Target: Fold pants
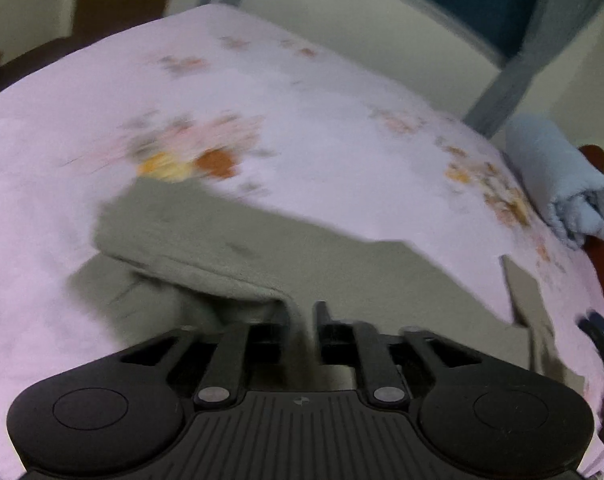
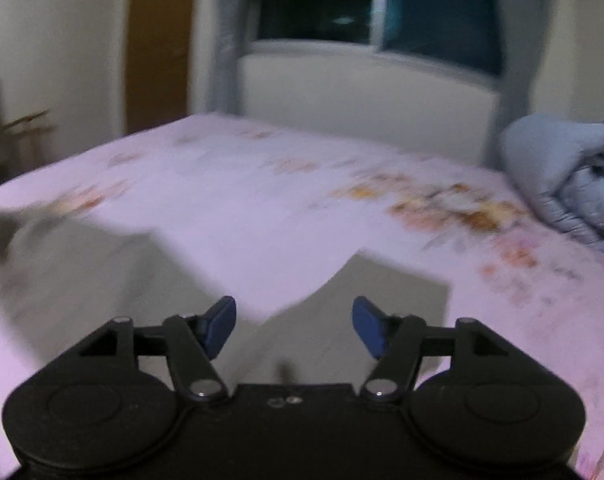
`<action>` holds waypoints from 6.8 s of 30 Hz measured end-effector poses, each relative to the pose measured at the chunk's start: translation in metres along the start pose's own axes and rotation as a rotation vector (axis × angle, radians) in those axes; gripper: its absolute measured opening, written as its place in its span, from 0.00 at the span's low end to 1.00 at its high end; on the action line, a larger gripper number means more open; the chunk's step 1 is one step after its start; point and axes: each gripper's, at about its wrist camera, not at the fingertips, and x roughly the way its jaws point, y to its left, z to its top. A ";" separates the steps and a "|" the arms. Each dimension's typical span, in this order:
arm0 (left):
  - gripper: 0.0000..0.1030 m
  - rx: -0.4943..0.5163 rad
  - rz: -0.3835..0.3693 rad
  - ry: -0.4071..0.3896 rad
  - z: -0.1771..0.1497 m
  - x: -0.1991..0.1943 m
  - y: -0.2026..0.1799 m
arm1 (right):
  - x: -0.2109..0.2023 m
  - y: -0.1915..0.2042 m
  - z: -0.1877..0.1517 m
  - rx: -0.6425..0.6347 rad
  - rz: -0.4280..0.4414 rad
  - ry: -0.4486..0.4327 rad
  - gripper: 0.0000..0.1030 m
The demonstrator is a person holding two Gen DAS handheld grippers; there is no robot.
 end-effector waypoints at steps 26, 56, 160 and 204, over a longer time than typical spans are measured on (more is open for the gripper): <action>0.66 -0.156 0.139 -0.163 0.001 -0.031 0.063 | 0.141 -0.038 0.035 0.141 -0.123 0.173 0.33; 0.78 0.026 0.215 0.020 0.022 0.069 0.010 | 0.194 -0.054 0.032 0.322 -0.228 0.321 0.00; 0.78 0.214 0.060 0.116 -0.098 0.003 -0.118 | -0.131 -0.122 -0.192 1.026 -0.050 0.037 0.00; 0.10 -0.608 -0.133 0.232 -0.179 0.066 -0.144 | -0.113 -0.161 -0.222 1.201 0.012 0.076 0.03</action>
